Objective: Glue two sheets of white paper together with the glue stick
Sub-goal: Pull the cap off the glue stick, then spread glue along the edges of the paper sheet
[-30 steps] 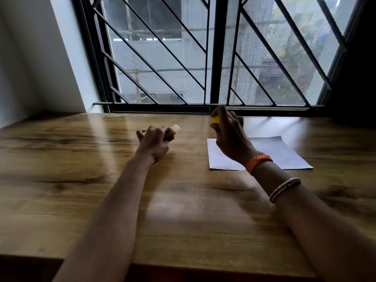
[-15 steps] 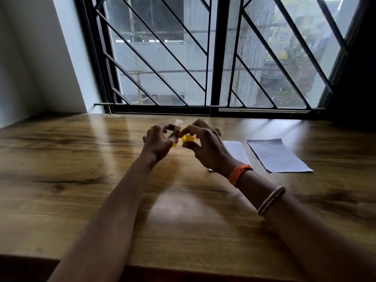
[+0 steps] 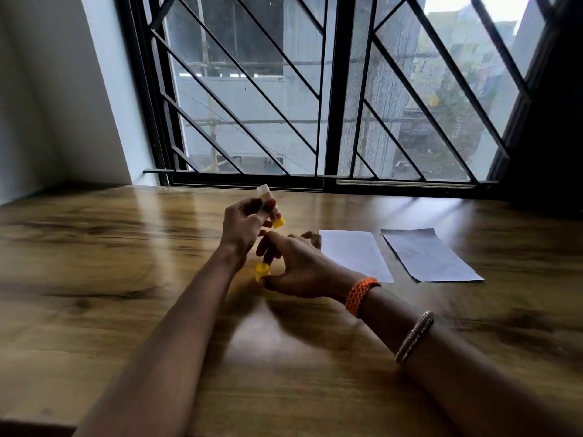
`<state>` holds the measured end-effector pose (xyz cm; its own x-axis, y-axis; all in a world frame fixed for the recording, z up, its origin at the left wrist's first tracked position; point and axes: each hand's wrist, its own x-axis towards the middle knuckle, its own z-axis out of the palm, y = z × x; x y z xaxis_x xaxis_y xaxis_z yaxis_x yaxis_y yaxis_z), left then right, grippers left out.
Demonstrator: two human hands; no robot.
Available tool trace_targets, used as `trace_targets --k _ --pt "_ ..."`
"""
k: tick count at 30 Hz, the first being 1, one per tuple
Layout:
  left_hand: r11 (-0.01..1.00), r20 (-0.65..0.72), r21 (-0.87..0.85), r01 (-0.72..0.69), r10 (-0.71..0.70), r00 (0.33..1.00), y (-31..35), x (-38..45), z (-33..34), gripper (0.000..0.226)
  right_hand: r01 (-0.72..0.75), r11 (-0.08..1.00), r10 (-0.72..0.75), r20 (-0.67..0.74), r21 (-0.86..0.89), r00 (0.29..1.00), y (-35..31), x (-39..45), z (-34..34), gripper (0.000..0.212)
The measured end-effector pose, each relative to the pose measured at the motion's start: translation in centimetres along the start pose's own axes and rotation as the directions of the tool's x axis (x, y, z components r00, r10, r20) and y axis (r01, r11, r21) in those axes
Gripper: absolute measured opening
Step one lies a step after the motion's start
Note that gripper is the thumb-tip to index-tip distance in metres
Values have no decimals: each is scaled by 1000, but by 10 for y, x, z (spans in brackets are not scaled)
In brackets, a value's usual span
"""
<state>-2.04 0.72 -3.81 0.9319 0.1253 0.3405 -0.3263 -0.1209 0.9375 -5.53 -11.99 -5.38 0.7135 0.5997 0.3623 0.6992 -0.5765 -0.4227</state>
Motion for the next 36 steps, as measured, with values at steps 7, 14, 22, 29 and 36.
trace_targets --k 7,14,22,29,36 --pt "956 -81 -269 115 -141 987 14 -4 11 31 -133 931 -61 -506 -339 861 8 -4 -28 34" --pt "965 -68 -255 59 -79 995 29 -21 29 34 -177 815 -210 -567 -551 796 10 -6 -35 27" --pt "917 -91 -368 153 -199 976 36 -26 35 20 -233 786 -255 -644 -572 721 5 -9 -41 15" --pt "896 -30 -405 184 -214 976 37 -29 36 10 -285 817 -159 -671 -501 724 5 -7 -45 15" --pt "919 32 -388 68 -61 998 41 -29 37 15 -191 975 221 -539 111 813 6 0 -58 32"
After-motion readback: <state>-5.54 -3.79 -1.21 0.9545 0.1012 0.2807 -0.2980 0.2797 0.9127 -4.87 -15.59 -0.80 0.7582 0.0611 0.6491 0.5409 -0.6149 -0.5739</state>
